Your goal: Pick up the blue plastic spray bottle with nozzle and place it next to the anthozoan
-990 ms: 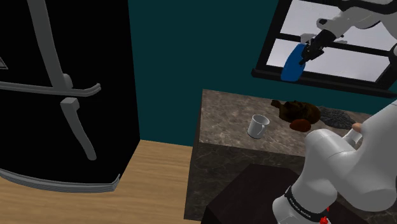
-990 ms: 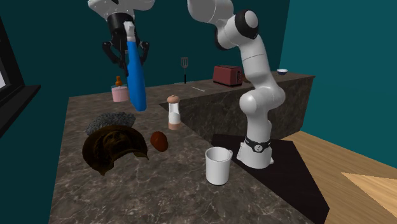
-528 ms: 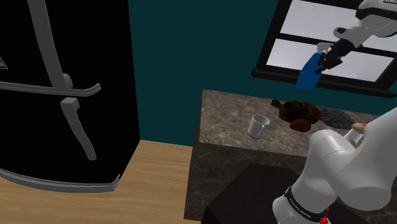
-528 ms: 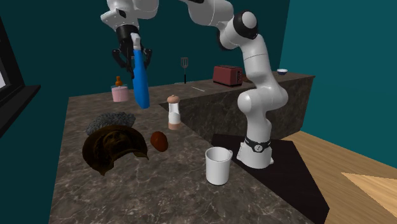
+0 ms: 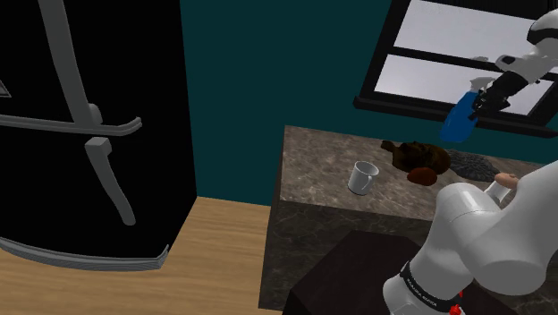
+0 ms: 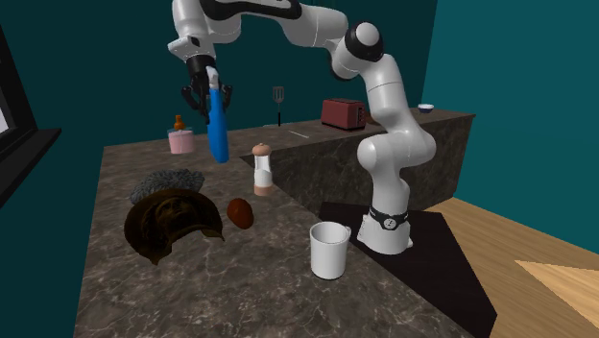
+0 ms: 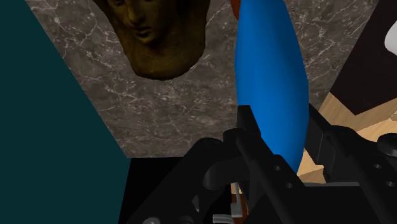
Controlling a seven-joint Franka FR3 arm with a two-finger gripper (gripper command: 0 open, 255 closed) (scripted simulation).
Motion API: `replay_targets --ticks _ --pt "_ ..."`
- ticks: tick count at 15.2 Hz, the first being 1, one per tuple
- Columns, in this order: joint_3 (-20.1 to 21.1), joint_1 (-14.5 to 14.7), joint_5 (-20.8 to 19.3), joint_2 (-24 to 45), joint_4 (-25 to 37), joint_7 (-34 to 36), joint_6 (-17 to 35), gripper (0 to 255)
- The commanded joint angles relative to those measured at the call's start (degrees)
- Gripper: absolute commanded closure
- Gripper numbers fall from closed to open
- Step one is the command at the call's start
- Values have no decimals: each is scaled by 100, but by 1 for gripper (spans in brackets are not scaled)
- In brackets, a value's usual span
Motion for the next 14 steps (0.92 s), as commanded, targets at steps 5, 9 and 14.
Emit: replay_targets --ticks 5,9,14 --pt "-499 51 -507 -463 373 -546 -231 255" --pt "-869 219 -872 -830 815 -887 -444 255" --pt "-997 179 -1020 -976 721 -1054 -298 255"
